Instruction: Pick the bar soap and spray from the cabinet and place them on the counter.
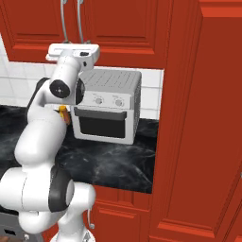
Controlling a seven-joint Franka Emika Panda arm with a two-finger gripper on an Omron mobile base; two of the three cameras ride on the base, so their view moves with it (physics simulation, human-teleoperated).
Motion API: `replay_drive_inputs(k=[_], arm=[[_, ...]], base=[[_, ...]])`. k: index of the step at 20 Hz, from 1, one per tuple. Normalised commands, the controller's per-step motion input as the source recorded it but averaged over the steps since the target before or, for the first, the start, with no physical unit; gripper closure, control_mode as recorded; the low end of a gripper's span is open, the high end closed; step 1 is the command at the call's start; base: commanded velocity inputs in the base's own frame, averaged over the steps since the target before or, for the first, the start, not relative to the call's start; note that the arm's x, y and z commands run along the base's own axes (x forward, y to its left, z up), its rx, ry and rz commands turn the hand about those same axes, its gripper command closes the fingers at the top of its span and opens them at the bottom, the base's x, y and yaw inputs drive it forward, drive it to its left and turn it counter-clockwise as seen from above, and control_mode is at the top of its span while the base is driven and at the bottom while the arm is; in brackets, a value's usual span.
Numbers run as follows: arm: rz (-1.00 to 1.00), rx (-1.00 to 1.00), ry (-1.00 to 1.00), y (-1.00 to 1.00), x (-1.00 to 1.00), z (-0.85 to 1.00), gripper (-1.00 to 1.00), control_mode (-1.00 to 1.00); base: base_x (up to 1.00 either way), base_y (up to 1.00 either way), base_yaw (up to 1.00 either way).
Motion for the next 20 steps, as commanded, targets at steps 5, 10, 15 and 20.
replay_drive_inputs(k=[5,10,15,20], arm=[[0.0,0.0,0.0,0.0,0.28,0.0,-1.0,-1.0],[0.0,0.0,0.0,0.0,0.27,0.0,-1.0,-1.0],[0.0,0.0,0.0,0.0,0.27,0.0,-1.0,-1.0],[0.0,0.0,0.0,0.04,0.35,0.0,-1.0,-1.0]], base=[[0.0,0.0,0.0],[0.0,0.0,0.0],[0.0,0.0,0.0],[0.0,0.0,0.0]])
